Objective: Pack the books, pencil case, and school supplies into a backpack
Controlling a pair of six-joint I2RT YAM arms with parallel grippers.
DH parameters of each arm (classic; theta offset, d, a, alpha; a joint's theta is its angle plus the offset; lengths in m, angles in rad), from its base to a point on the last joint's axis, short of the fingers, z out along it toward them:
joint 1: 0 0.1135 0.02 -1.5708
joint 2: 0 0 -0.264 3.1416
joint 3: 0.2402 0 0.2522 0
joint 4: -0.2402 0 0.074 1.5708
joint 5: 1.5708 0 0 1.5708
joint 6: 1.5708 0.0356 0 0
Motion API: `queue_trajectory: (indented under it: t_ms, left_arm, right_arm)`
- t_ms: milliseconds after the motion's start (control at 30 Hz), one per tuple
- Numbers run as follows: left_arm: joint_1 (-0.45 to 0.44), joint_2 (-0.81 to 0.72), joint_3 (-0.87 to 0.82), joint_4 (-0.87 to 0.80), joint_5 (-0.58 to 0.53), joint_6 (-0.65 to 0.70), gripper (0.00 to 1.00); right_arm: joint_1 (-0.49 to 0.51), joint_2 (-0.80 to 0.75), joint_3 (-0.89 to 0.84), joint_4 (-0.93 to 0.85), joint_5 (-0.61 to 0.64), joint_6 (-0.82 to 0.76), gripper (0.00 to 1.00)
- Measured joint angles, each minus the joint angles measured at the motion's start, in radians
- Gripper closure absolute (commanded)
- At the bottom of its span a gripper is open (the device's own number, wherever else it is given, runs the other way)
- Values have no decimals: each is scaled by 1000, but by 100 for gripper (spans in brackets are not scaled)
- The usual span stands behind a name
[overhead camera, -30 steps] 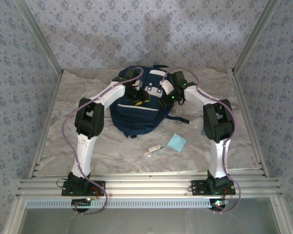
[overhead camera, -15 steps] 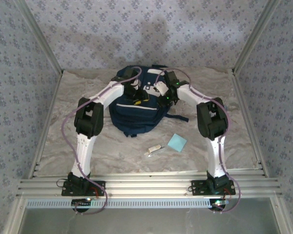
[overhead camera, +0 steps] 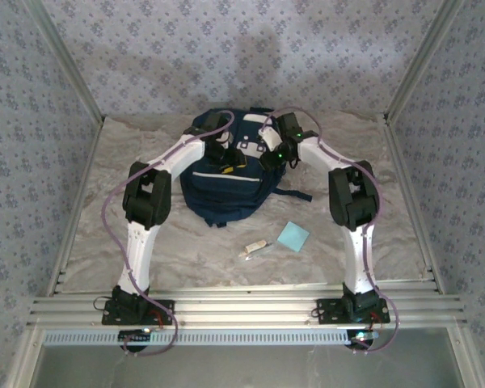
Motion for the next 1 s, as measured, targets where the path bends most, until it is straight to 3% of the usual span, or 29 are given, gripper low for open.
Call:
queue_trajectory:
  t_ms: [400,667,1000]
  left_arm:
    - [0,0,-5,8,0,-2,52]
    - [-3,0,-6,11,11,-2,52]
    - [-5,0,-7,13,15,-3,52]
  right_arm:
    - [61,120,202,-169,133,-53,66]
    - [-21,28,68,-116,-35,-7,64]
    - [-60,3,49,-122,-66,8,63]
